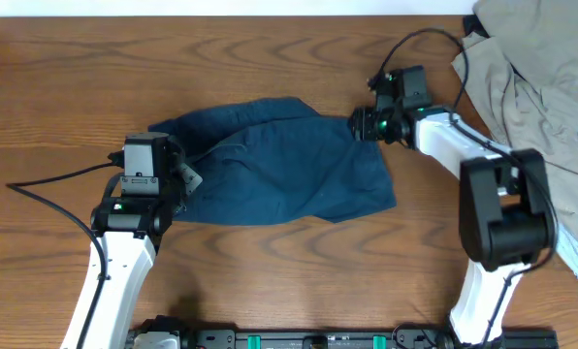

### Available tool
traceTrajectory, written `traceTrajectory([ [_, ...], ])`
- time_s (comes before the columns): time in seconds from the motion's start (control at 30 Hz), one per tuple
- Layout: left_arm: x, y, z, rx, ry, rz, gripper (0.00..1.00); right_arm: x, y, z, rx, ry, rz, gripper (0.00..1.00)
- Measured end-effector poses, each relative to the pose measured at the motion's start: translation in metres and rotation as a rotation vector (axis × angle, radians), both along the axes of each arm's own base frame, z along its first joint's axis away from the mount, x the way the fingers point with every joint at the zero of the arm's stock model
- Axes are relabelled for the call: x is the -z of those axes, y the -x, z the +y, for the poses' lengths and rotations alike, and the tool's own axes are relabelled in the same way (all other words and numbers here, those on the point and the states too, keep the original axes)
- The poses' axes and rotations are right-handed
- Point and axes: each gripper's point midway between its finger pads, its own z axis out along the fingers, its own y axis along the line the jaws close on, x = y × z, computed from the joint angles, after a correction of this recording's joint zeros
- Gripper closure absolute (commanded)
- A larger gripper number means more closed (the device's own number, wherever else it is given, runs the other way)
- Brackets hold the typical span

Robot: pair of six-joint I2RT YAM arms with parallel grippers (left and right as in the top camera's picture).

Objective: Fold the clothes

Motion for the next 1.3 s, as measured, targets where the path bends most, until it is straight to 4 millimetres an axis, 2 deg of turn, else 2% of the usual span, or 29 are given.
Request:
traceTrajectory([
  [0.07, 0.0, 0.0, 0.0, 0.0, 0.0, 0.0, 0.94, -0.003, -0.005, 0.003, -0.004, -0.016, -0.018, 0.66],
  [0.13, 0.0, 0.0, 0.0, 0.0, 0.0, 0.002, 0.94, -0.001, -0.003, 0.008, -0.015, -0.033, -0.011, 0.9],
  [0.17, 0.0, 0.0, 0.0, 0.0, 0.0, 0.002, 0.94, 0.001, -0.002, 0.01, -0.019, -0.038, -0.006, 0.99],
  [0.37, 0.0, 0.0, 0.0, 0.0, 0.0, 0.002, 0.94, 0.004, 0.004, 0.021, -0.053, -0.093, 0.021, 0.99],
  [0.53, 0.0, 0.0, 0.0, 0.001, 0.0, 0.002, 0.94, -0.004, 0.002, 0.014, -0.042, -0.116, 0.019, 0.99],
  [0.63, 0.0, 0.0, 0.0, 0.001, 0.0, 0.002, 0.94, -0.027, -0.006, 0.001, -0.015, -0.121, -0.03, 0.99],
  [0.73, 0.0, 0.0, 0.0, 0.0, 0.0, 0.002, 0.94, -0.074, -0.015, -0.008, 0.0, -0.132, -0.131, 0.99],
  [0.87, 0.0, 0.0, 0.0, 0.001, 0.0, 0.0, 0.94, -0.138, -0.019, -0.007, -0.008, -0.15, -0.271, 0.99],
  [0.93, -0.001, -0.002, 0.0, 0.001, 0.001, -0.008, 0.94, -0.156, -0.018, -0.004, -0.016, -0.156, -0.311, 0.99],
  [1.03, -0.007, -0.01, -0.001, 0.001, 0.003, -0.049, 0.94, -0.167, -0.016, 0.003, -0.032, -0.161, -0.335, 0.99],
  [1.17, -0.021, -0.026, -0.002, 0.002, 0.009, -0.138, 0.94, -0.164, -0.008, 0.019, -0.065, -0.151, -0.319, 0.99],
  [1.3, -0.023, -0.029, -0.001, -0.004, 0.005, -0.151, 0.94, -0.166, -0.004, 0.022, -0.059, -0.102, -0.285, 0.99],
])
